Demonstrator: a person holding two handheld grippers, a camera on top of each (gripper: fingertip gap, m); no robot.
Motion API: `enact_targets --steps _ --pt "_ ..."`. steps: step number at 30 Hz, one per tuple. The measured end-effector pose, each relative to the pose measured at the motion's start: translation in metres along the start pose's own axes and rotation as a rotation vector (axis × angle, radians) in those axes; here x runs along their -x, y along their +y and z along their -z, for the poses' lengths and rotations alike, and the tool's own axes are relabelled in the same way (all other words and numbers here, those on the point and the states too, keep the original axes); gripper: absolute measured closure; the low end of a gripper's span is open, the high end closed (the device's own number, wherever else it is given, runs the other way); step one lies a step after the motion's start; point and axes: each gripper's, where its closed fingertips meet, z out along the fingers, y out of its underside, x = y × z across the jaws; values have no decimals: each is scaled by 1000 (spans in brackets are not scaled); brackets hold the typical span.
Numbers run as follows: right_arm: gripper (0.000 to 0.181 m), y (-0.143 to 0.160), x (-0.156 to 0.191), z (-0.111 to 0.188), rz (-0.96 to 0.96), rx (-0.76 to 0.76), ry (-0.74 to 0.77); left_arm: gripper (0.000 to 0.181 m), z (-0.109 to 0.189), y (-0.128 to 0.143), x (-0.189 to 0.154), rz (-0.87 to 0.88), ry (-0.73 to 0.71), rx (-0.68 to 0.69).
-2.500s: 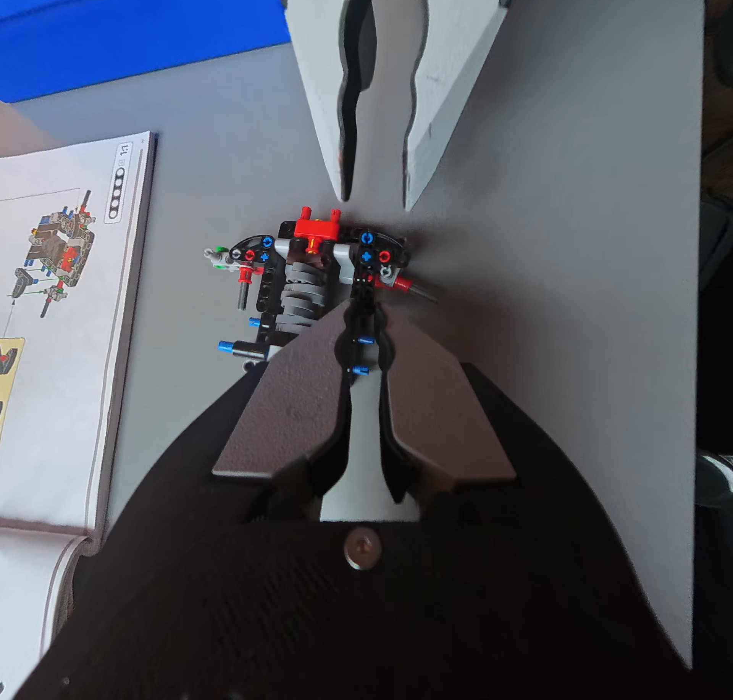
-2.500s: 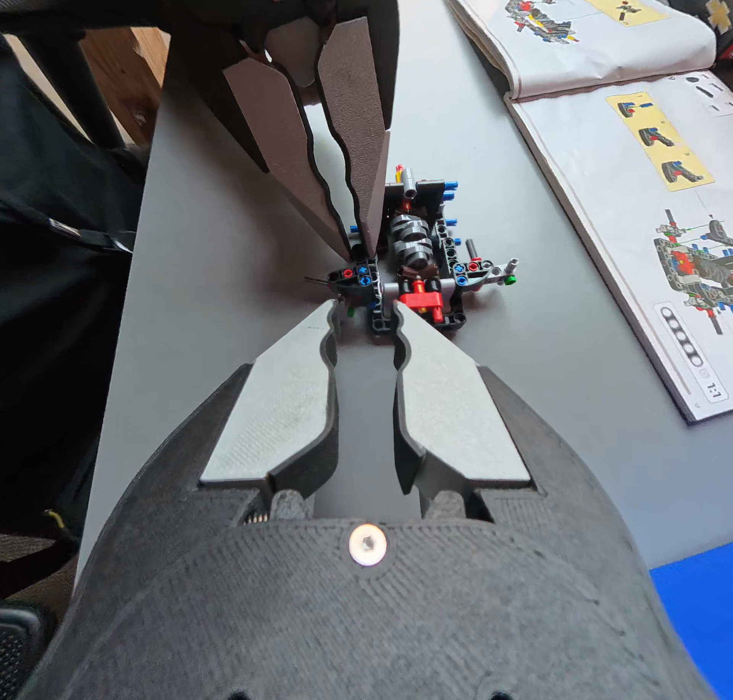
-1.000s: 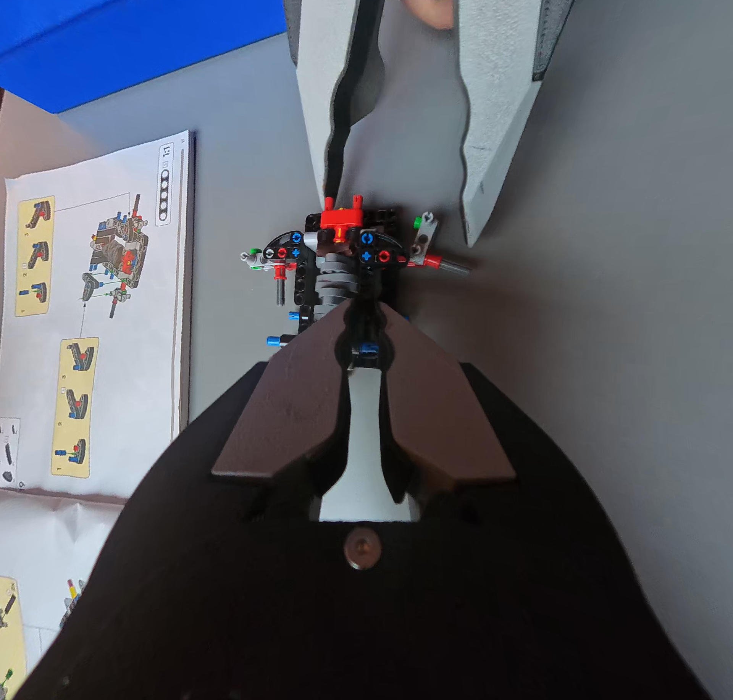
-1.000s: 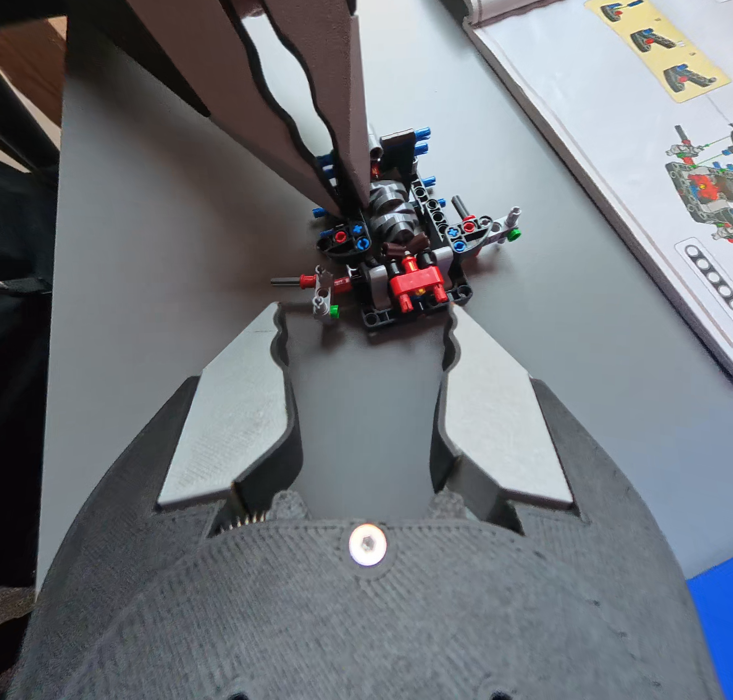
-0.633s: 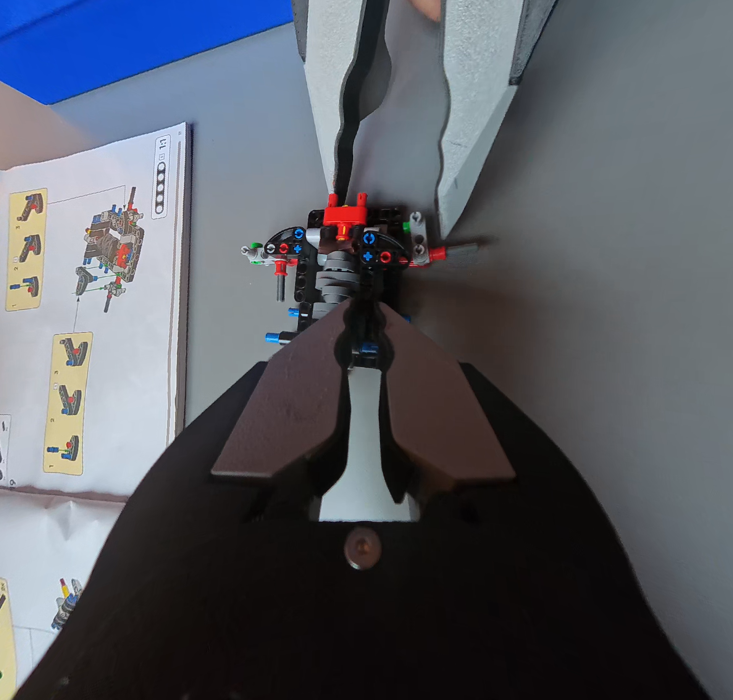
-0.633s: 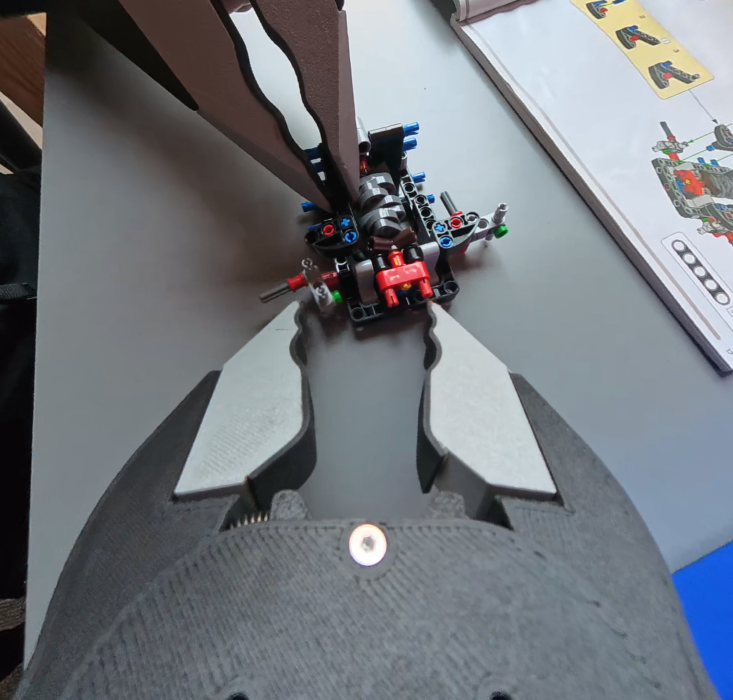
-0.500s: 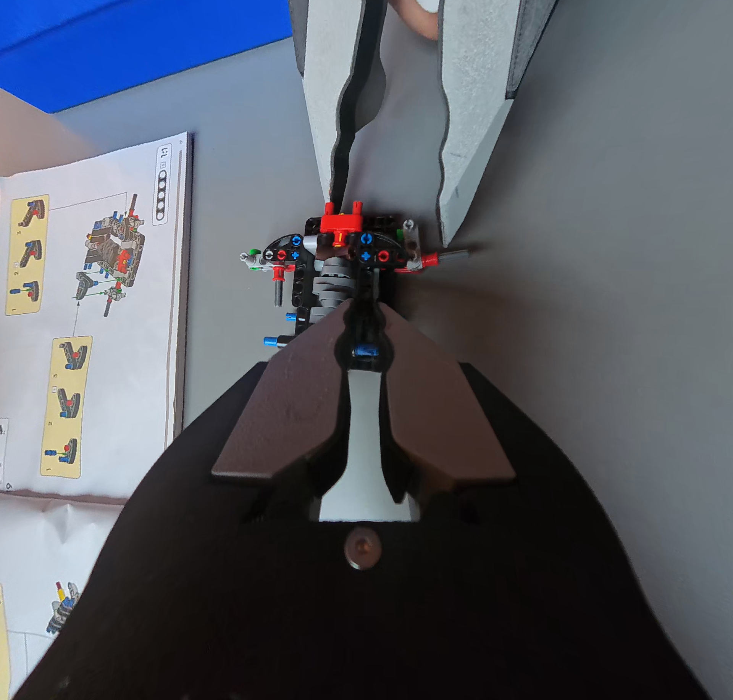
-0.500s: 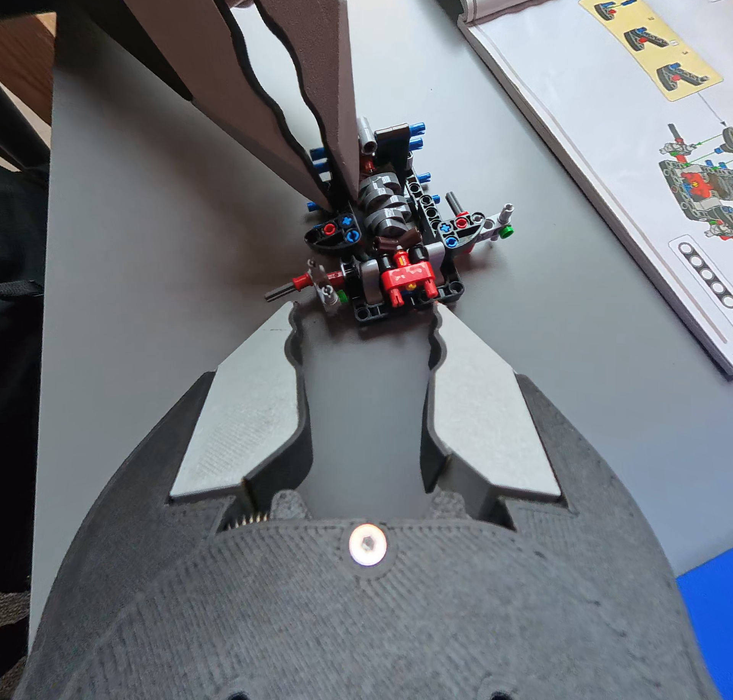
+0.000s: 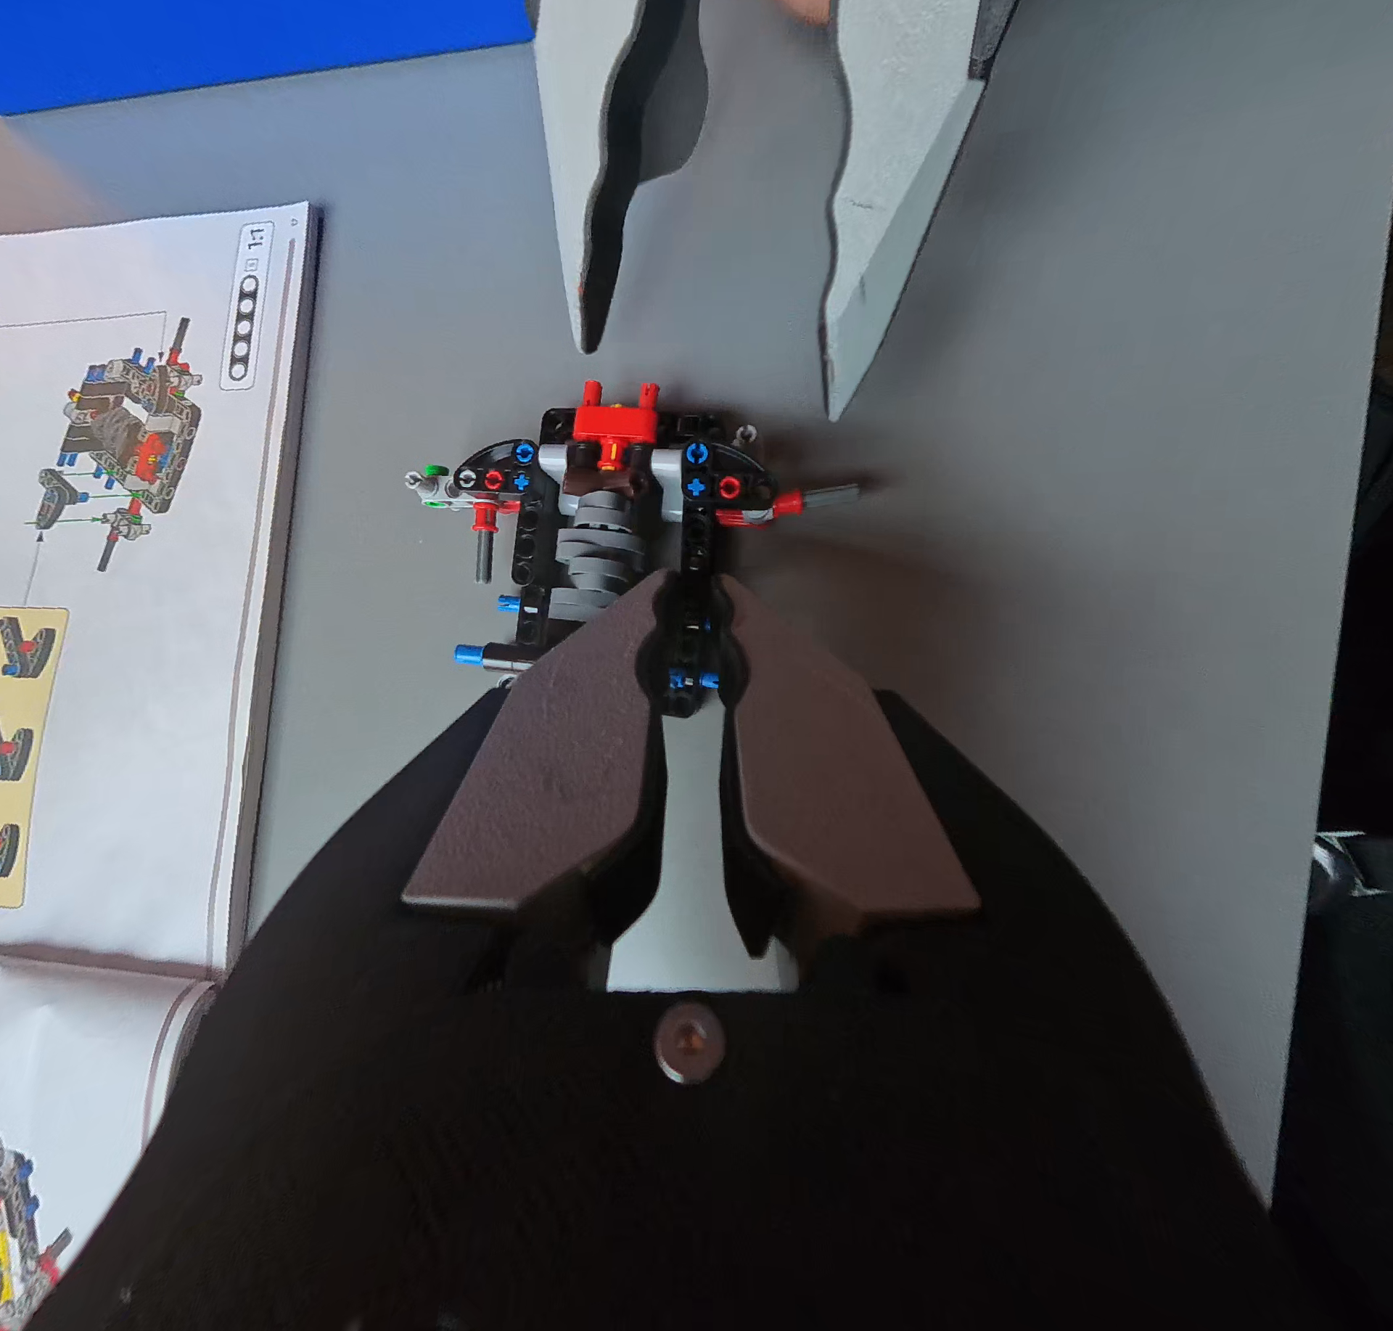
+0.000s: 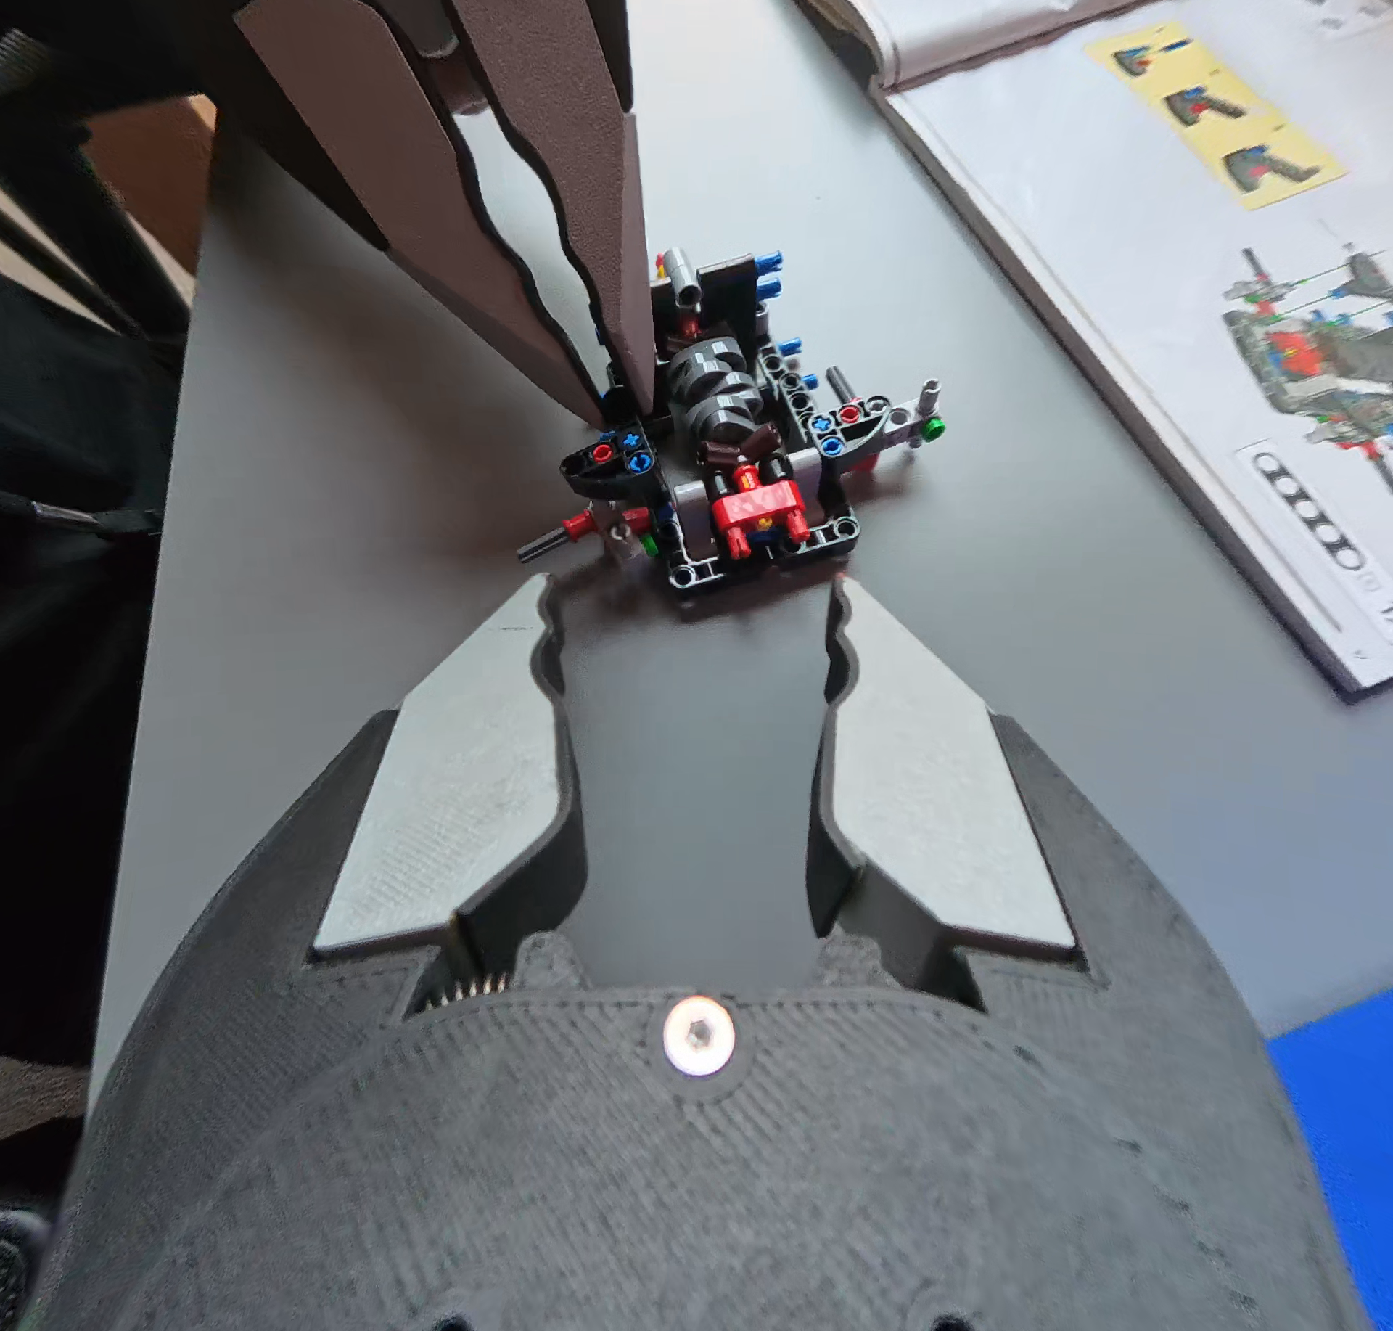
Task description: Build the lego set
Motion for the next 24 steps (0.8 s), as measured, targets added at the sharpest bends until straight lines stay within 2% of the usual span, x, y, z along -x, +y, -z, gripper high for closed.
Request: enact_targets --steps 4,9,12,20,24 --pt "108 1 3 -13 -12 42 -42 177 -1 2 2 -11 -8 11" --pt "115 5 3 -22 44 95 3 178 0 1 0 84 65 -17" --pt "122 6 5 -22 48 97 7 177 0 2 3 77 46 -15" --pt "118 6 -6 -10 45 77 70 177 -1 4 5 48 27 -9" --pt "113 6 -4 -11 24 72 49 177 -2 4 5 44 20 -10"
